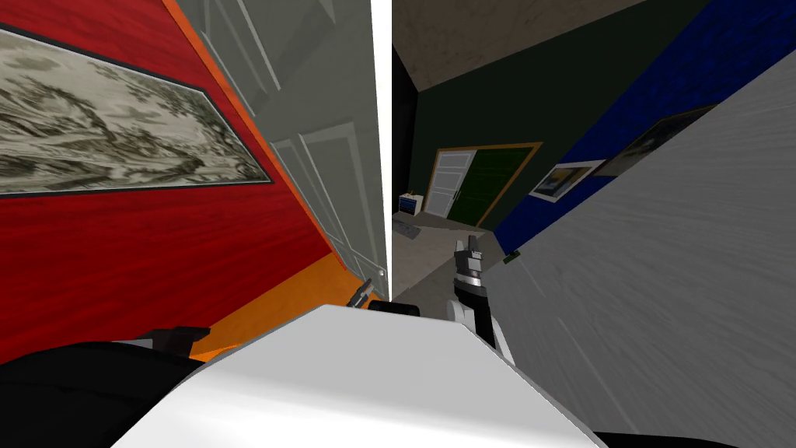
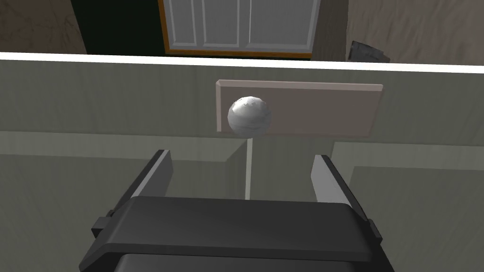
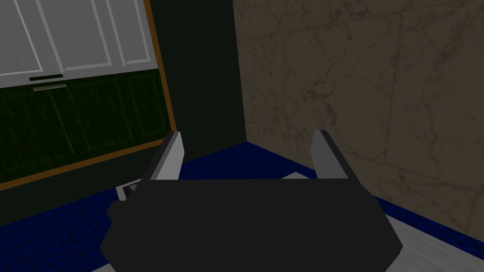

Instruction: Push the door open

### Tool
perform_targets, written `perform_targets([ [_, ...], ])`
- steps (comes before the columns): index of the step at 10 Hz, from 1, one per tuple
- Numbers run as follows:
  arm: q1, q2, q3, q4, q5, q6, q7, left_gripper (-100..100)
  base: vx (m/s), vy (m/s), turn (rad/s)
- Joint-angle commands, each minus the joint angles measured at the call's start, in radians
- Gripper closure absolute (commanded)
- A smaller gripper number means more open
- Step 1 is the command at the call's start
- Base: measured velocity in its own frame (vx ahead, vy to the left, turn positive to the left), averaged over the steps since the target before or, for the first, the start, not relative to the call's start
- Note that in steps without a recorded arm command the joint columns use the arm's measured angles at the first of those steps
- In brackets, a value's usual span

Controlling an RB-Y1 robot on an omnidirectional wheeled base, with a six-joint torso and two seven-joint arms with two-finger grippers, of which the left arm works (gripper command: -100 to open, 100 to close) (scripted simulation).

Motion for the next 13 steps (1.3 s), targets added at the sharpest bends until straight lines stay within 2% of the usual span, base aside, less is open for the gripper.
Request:
perform_targets([
  [1,0.0,0.0,0.0,0.0,0.0,0.0,0.0,-100,0.071,-0.05,-0.003],
  [2,0.0,0.0,0.0,0.0,0.0,0.0,0.0,100,-0.007,0.007,0.008],
  [7,0.0,0.0,0.0,0.0,0.0,0.0,0.0,100,-0.016,0.011,-0.001],
  [8,-0.001,-0.018,0.03,0.004,0.019,0.016,-0.01,-100,-0.065,-0.093,0.185],
  [9,-0.002,-0.023,0.039,0.005,0.024,0.02,-0.013,-100,-0.1,-0.134,0.206],
  [10,-0.003,-0.023,0.03,0.007,0.018,0.016,-0.012,-100,-0.04,-0.058,0.037],
  [11,-0.018,-0.032,0.036,0.013,0.021,0.031,-0.014,-100,0.077,-0.062,-0.057],
  [13,-0.035,-0.042,0.041,0.018,0.024,0.047,-0.014,-100,0.143,-0.058,-0.043],
])
